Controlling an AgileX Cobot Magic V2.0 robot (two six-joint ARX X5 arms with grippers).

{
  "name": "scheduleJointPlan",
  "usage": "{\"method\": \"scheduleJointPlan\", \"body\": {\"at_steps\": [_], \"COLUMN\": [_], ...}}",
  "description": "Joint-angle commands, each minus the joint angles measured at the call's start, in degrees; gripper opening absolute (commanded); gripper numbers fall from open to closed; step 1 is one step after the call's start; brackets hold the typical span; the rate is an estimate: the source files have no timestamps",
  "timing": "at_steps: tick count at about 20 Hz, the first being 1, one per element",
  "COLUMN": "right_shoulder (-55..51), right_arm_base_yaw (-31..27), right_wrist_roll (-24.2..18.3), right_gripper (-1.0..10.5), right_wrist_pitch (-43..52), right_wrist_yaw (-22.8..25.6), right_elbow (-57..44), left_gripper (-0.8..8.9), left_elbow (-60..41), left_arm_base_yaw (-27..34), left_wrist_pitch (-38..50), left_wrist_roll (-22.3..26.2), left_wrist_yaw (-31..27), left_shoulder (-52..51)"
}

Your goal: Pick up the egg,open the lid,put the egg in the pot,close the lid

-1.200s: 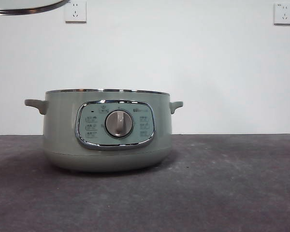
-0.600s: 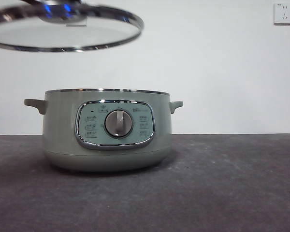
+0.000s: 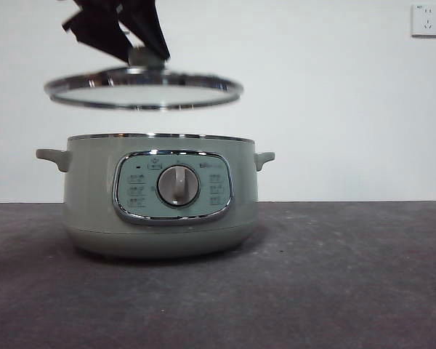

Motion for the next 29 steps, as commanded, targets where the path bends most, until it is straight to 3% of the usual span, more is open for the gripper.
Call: {"method": "scheduleJointPlan", "body": {"at_steps": [1, 10, 23, 24, 27, 29], "right_shoulder": [-2.4, -8.11, -8.81, -8.81, -8.81, -8.81], "right_arm_base_yaw": [0.11, 0.11, 0.11, 0.11, 0.11, 0.11], "right_wrist_roll": [2.62, 5.9, 5.92, 5.95, 5.97, 5.99], "right_gripper": [4.7, 4.7, 4.7, 4.7, 4.7, 4.7], "right_wrist_pitch": [0.7, -0.17, -0.94, -0.96, -0.94, -0.94], "right_wrist_yaw": [1.64, 2.4, 4.2, 4.2, 4.2, 4.22], "right_elbow": [-2.78, -6.78, -6.78, -6.78, -6.78, -6.78], "left_gripper": [-0.08, -0.08, 0.1, 0.5, 3.22, 3.61], "left_elbow": [1.2, 1.2, 1.2, 1.2, 1.2, 1.22], "left_arm_base_yaw": [-0.52, -1.36, -1.36, -1.36, -1.36, -1.36], "left_wrist_pitch": [3.69, 6.27, 4.04, 3.78, 3.48, 3.48], "left_wrist_roll": [0.68, 0.61, 0.35, 0.35, 0.37, 0.35], "left_wrist_yaw": [0.31, -1.6, -1.38, -1.38, -1.38, -1.31], "left_shoulder": [1.27, 6.45, 7.3, 7.3, 7.3, 7.28]}}
